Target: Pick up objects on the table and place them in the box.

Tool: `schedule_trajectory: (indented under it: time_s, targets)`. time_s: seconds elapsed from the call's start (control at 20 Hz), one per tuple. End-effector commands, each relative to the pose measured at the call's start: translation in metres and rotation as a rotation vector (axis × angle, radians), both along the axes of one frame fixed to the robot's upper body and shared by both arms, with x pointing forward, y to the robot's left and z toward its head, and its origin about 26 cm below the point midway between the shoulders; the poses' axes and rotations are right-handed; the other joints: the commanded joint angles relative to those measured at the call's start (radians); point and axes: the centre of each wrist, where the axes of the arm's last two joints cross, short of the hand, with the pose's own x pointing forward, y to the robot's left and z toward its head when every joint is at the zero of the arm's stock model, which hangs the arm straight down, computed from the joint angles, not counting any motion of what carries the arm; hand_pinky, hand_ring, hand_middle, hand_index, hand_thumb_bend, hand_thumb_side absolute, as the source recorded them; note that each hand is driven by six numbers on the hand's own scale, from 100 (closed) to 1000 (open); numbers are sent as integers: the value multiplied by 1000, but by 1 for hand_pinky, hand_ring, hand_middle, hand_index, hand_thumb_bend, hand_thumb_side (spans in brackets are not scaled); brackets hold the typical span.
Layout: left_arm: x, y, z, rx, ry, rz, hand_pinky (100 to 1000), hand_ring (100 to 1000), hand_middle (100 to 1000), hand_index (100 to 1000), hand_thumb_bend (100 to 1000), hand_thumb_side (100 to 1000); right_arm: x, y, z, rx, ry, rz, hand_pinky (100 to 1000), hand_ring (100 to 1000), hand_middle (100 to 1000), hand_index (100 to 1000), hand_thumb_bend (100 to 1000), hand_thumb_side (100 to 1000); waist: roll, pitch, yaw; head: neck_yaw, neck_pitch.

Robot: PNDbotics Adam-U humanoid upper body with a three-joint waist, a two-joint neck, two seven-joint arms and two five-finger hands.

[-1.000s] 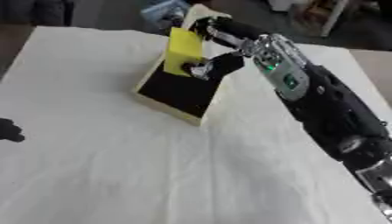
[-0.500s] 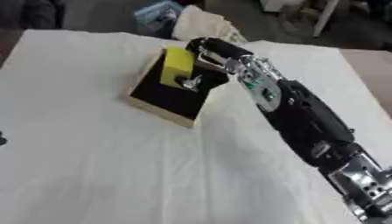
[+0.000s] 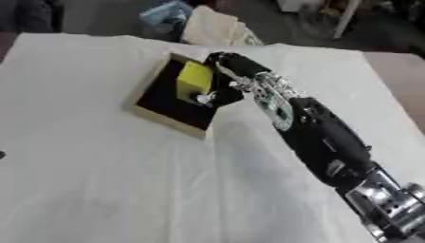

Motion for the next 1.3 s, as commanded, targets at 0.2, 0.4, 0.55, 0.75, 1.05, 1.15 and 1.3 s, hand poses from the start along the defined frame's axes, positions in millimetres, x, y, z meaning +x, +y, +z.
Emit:
schedule_trajectory:
  time_s: [0.2,0.4,0.55,0.75,1.05,1.15,1.3]
  targets:
    - [-1,0,8,5,-30,-7,858,686,641,779,486,676,-4,-3,22,-26,-50,25,785,787,824,905,635,924,7,-16,-18,12,-13]
    - [-1,2,8,2,-30,4,858,686,640,779,486,676,-14,0,45,6,-128,59,779,777,820,898,601,956,10,-16,-41,27,-17]
    - [-1,4,7,1,-27,18,858,686,640,779,484,677,-30,3,70,73,-196,107,773,770,815,884,580,889,12,-15,-69,48,-18]
    - [-2,9,5,-3,-24,45,858,686,640,780,484,678,-64,11,100,169,-273,207,766,759,807,872,527,842,21,-13,-117,90,-22]
    - [-2,18,1,-12,-18,99,859,687,640,780,484,679,-120,26,104,326,-322,324,754,744,794,857,461,785,39,-14,-199,145,-18]
    - [-3,21,0,-16,-16,116,859,688,641,781,484,679,-134,29,95,390,-320,333,746,733,785,845,447,796,42,-14,-217,164,-15]
    - [-3,24,-2,-19,-13,137,860,689,643,781,484,683,-145,31,75,495,-300,331,738,722,777,835,424,808,49,-11,-241,194,-13]
